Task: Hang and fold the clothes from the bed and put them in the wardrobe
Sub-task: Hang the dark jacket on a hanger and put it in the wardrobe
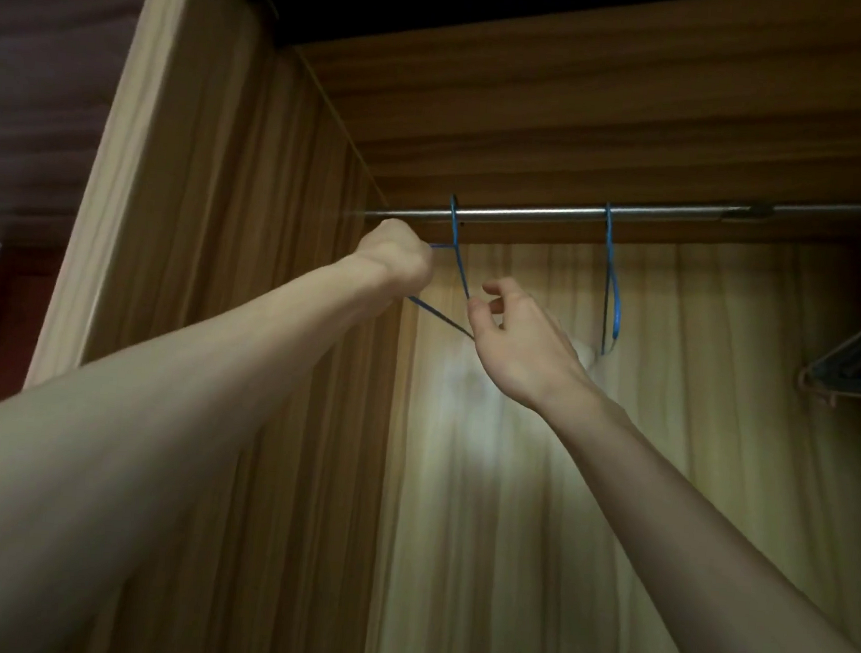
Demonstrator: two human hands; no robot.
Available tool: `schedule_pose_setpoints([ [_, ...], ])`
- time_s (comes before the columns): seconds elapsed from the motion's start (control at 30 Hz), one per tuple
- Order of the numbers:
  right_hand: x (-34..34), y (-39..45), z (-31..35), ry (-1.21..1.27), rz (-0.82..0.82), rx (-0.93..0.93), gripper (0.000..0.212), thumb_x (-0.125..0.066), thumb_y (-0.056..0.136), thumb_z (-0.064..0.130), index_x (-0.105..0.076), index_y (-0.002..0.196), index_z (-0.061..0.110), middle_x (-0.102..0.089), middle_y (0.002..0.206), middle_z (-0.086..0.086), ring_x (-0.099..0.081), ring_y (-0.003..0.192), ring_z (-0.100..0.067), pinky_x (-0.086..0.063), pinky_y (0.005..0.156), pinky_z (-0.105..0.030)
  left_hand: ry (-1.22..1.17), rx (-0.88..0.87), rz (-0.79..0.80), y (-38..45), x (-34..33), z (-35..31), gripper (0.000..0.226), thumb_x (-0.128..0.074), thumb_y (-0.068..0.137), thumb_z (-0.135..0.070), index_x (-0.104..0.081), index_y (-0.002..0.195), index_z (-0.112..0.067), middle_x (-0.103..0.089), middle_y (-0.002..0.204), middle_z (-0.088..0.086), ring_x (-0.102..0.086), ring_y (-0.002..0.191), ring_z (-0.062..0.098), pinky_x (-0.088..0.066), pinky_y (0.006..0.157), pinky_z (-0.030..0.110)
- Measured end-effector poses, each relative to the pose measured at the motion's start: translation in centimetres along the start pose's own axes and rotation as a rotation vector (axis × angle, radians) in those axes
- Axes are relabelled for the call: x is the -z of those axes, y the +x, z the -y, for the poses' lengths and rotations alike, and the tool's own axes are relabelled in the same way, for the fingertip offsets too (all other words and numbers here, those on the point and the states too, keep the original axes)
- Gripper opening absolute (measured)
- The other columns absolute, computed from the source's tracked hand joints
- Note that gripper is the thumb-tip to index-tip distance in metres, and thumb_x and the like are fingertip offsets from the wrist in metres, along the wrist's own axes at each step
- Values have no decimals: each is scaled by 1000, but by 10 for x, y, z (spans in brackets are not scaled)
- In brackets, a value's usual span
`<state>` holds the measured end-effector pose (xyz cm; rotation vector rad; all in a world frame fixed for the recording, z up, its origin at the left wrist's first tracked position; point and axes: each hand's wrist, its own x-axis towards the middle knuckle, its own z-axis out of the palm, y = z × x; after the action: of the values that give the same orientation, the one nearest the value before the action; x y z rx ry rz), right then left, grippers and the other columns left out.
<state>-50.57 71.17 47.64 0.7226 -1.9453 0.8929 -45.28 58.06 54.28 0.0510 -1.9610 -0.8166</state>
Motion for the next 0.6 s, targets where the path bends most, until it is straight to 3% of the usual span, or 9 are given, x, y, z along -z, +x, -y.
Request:
schedule_pose_setpoints([
  [0.07,6,-3,3,-9,-17,-3,46,-37,108,45,-45,149,25,-59,139,1,-57,122,-24,-47,92,-40,2,0,-3,2,2,-2,27,-49,106,-12,-63,126,-2,-62,114,13,-58,100,24,-43,83,32],
  [0.27,15,-15,-5,-24,9,1,48,-37,108,46,-43,150,23,-56,145,1,-56,127,-26,-49,100,-45,49,-5,-51,-1,2,-18,27,-51,105,-13,-63,125,0,-66,112,16,-64,99,28,-45,76,32],
  [0.4,16,-23,-12,13,16,1,47,-37,109,43,-42,150,23,-56,144,1,-57,125,-25,-49,99,-45,149,-68,-114,-18,2,-16,26,-49,103,-14,-65,119,-1,-68,110,16,-68,103,35,-57,86,41],
  [0.53,13,-31,-11,84,31,3,46,-36,109,44,-45,148,22,-60,137,0,-59,120,-25,-51,98,-45,244,-149,-194,-53,8,-8,23,-48,105,-17,-62,117,-4,-65,102,12,-66,93,31,-57,81,41],
  [0.6,11,-35,-8,191,45,-22,43,-35,109,44,-53,140,21,-64,122,2,-61,114,-23,-51,96,-41,288,-151,-194,-74,12,1,23,-46,105,-19,-61,115,-5,-65,103,12,-65,92,32,-54,77,41],
])
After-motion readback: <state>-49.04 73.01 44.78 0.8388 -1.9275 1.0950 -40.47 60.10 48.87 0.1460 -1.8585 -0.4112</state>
